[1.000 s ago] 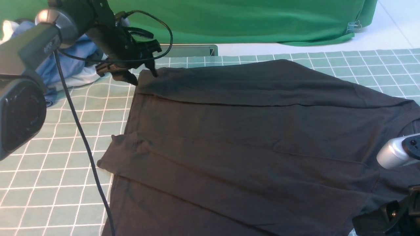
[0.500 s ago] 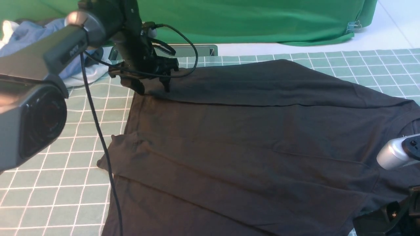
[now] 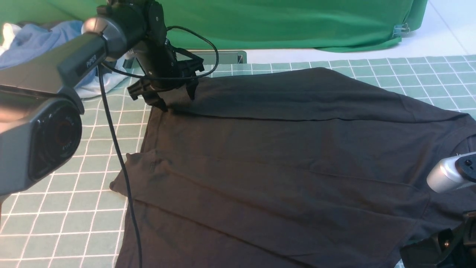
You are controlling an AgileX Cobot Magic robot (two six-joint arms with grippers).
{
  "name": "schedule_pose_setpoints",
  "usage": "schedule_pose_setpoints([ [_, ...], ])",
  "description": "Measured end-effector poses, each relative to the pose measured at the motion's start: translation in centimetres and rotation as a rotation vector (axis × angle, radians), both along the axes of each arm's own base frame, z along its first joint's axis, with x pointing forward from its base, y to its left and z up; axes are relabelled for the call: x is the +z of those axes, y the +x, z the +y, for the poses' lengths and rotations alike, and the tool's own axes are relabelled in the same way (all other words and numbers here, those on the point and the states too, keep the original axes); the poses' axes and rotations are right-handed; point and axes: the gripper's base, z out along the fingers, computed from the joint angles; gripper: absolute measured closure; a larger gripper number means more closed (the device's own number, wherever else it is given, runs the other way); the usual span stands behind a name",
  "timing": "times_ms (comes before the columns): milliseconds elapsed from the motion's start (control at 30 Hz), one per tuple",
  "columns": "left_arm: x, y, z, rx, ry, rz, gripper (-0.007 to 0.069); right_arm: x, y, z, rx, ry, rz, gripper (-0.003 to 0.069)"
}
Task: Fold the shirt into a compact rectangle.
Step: 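Grab the top left corner of the dark shirt with the left gripper, then fold the left side of the dark shirt inward over its body with the left gripper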
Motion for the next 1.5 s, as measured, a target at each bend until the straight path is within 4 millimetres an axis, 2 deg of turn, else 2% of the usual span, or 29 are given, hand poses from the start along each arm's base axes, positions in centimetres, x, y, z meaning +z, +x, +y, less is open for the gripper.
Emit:
schedule_pose_setpoints([
  [267,-1.0,-0.2,0.1,0.044,-0.002,0.052,0.0120,0.0,0.0,0.0,0.000,-0.002,-0.001,0.0418],
  [500,-1.4,0.4,-0.1,0.054,-0.027,0.008,0.0146,0.0,0.0,0.0,0.001,-0.004,0.004,0.0418],
  [600,-1.6,0.6,0.0,0.055,-0.030,-0.002,0.0224,0.0,-0.1,0.0,0.002,-0.005,0.006,0.0418],
  [700,-1.8,0.6,0.1,0.027,-0.018,-0.002,0.0400,0.0,-0.1,0.0,0.002,-0.006,0.008,0.0418],
  [833,-1.8,0.7,0.3,-0.011,-0.004,-0.006,0.0578,-0.1,-0.1,0.0,0.004,-0.007,0.008,0.0418],
  [967,-1.7,0.7,0.3,-0.048,0.006,-0.013,0.0596,-0.1,-0.1,0.0,0.024,-0.016,-0.002,0.0418],
  [1067,-0.2,0.5,0.4,-0.108,0.025,-0.042,0.0596,-0.1,-0.1,0.0,0.037,-0.022,-0.007,0.0418],
  [1167,2.6,0.0,0.5,-0.140,0.033,-0.096,0.0596,0.0,-0.1,0.0,0.043,-0.024,-0.011,0.0418],
  [1200,4.2,-0.3,0.5,-0.156,0.037,-0.126,0.0596,0.0,-0.1,0.0,0.042,-0.023,-0.012,0.0418],
  [1233,4.5,-0.4,0.6,-0.158,0.037,-0.131,0.0596,0.0,0.0,0.0,0.042,-0.022,-0.014,0.0418],
  [1267,6.8,-1.1,0.6,-0.190,0.042,-0.159,0.0596,0.0,0.0,0.0,0.048,-0.021,-0.027,0.0418],
  [1300,8.1,-1.6,0.7,-0.208,0.045,-0.169,0.0596,0.1,0.1,0.0,0.054,-0.020,-0.039,0.0418],
  [1333,8.3,-1.7,0.7,-0.210,0.046,-0.169,0.0596,0.1,0.1,0.0,0.054,-0.019,-0.042,0.0418],
  [1367,10.0,-2.5,0.8,-0.227,0.049,-0.177,0.0596,0.2,0.2,0.1,0.056,-0.014,-0.058,0.0418],
  [1400,10.8,-3.1,0.9,-0.232,0.054,-0.171,0.0596,0.2,0.3,0.1,0.055,-0.010,-0.068,0.0418],
  [1500,12.3,-4.0,1.2,-0.238,0.077,-0.166,0.0596,0.3,0.4,0.2,0.056,-0.005,-0.082,0.0418],
])
